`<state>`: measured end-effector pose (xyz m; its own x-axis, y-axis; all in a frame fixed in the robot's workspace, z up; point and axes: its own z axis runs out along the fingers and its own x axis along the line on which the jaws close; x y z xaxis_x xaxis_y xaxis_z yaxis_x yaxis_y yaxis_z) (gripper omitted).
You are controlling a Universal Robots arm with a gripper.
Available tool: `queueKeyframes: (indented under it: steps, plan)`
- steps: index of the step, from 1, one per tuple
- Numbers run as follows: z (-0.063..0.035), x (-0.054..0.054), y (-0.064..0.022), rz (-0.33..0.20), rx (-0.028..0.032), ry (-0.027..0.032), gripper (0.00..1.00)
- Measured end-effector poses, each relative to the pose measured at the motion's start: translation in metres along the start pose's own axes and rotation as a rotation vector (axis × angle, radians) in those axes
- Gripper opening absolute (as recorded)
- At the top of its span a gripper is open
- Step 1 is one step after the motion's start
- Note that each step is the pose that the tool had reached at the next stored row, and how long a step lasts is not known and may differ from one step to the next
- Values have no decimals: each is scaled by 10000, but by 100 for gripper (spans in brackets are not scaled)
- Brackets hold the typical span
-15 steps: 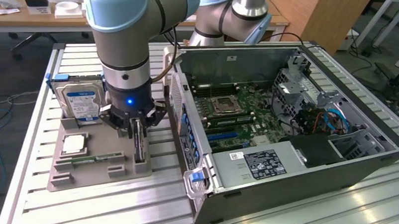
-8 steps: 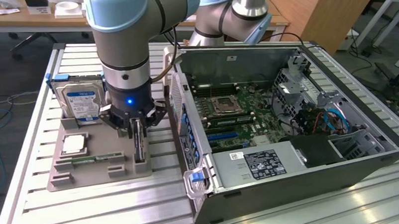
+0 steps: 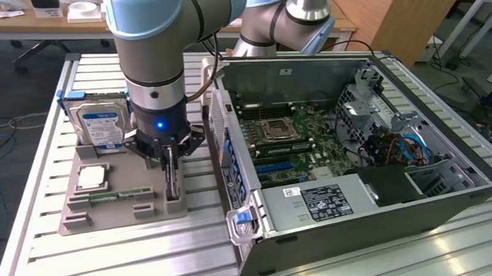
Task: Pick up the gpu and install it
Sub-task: 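Pick up the gpu and move the gpu toward the slot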
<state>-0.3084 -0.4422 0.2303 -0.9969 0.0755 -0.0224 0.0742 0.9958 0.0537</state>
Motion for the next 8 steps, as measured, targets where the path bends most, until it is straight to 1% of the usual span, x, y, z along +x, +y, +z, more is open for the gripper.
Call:
queueKeyframes:
  steps: [8]
  plan:
    - [0,0,0,0,-1,0,27]
